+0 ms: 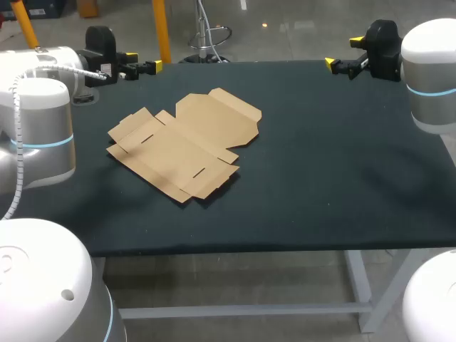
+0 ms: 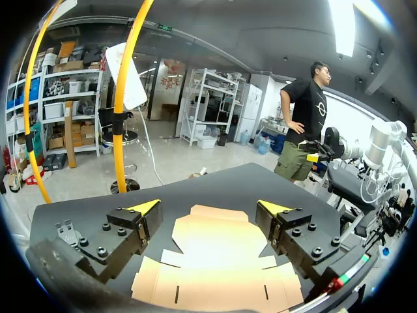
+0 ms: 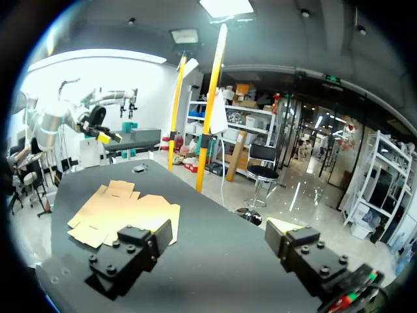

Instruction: Assemble the packaging by folding the flat box into shape, placing the metal phone stand inside, and closing the box properly

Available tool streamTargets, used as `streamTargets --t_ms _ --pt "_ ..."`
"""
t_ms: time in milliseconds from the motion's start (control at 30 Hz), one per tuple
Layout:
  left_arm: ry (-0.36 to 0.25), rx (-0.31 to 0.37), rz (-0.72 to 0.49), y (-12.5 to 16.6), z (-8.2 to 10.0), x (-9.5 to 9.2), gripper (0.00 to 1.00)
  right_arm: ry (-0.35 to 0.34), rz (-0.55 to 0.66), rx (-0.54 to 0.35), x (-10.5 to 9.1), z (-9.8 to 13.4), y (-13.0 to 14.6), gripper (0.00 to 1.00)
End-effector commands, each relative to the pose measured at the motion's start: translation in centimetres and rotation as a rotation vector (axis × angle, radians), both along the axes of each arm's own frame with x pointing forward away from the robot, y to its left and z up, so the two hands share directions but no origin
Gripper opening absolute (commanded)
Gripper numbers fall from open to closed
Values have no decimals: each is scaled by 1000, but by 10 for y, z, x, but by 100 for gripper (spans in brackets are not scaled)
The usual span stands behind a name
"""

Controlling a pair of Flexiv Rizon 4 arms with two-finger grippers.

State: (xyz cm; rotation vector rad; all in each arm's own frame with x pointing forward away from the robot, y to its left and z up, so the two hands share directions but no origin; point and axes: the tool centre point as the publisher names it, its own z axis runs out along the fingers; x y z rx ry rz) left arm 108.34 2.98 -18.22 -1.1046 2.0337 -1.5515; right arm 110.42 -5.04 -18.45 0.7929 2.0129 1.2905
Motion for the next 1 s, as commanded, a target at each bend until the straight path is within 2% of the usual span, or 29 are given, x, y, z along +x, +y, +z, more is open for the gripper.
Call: streamTargets --t_ms 33,933,1000 --pt "0 0 0 0 0 0 100 0 0 0 0 0 0 100" --pt "3 1 -7 0 0 0 100 0 0 0 0 0 0 100" --pt "17 16 -12 0 0 -1 100 23 -4 7 1 -1 -2 100"
